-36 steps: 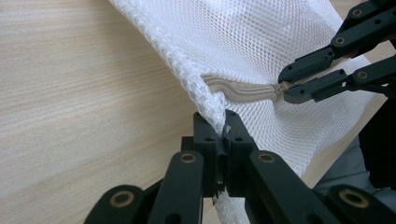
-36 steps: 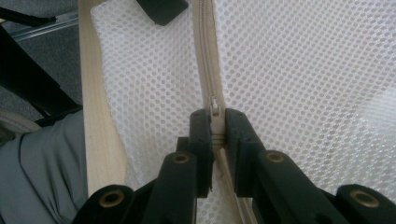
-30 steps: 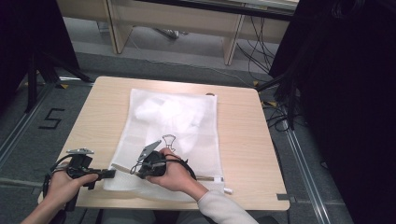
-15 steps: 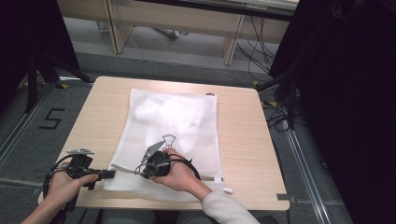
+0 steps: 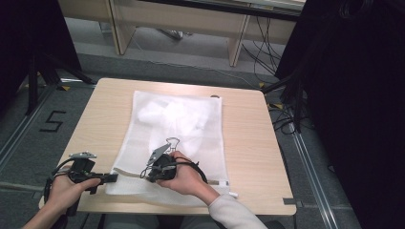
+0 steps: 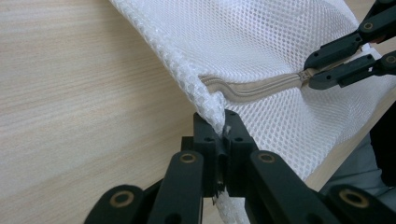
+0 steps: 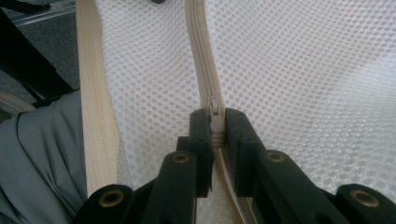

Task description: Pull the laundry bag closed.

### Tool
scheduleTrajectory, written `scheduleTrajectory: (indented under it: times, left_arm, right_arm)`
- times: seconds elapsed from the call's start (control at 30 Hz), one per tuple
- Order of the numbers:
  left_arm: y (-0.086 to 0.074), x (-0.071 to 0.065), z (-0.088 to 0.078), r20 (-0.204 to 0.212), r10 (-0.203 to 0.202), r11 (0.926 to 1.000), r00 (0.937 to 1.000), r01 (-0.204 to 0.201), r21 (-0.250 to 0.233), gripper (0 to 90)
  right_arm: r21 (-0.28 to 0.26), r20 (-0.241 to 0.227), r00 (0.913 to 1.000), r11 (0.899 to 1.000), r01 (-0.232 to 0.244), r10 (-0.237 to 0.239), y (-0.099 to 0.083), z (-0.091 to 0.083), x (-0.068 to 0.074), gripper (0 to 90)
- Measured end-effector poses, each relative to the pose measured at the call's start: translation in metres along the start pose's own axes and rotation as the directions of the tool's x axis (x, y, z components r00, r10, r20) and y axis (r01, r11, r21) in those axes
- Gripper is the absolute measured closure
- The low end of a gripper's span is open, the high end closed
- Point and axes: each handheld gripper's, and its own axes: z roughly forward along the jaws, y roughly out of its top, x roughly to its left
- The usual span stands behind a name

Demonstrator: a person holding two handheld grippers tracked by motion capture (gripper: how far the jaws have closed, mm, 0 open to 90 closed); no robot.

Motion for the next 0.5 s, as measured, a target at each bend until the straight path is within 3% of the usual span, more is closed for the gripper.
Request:
scheduleTrajectory:
  times: [0.2,0.3,0.33,0.5]
  left_arm:
    - [-0.0005,-0.0001,0.0006,0.0,-0.008,0.9998,1.0,0.008,-0.016,85.9]
    - [0.0002,0.001,-0.0003,0.007,-0.004,1.0,1.0,0.004,0.004,85.9]
    - [0.0002,0.0011,-0.0002,0.006,-0.003,1.0,1.0,0.003,0.003,85.9]
    - [0.0002,0.0012,-0.0001,0.004,-0.005,1.0,1.0,0.005,0.005,85.9]
  right_arm:
    - [-0.005,-0.006,1.0,1.0,0.0,0.0,-0.0019,-0.0032,0.0,82.4]
    - [-0.002,-0.005,0.9998,1.0,0.018,-0.018,-0.0023,-0.0049,-0.0013,82.4]
    - [0.001,-0.003,1.0,1.0,0.0,0.0,-0.0031,-0.0058,-0.0011,82.4]
    - [0.005,0.0,1.0,1.0,0.002,-0.002,-0.0069,-0.0098,-0.0032,82.4]
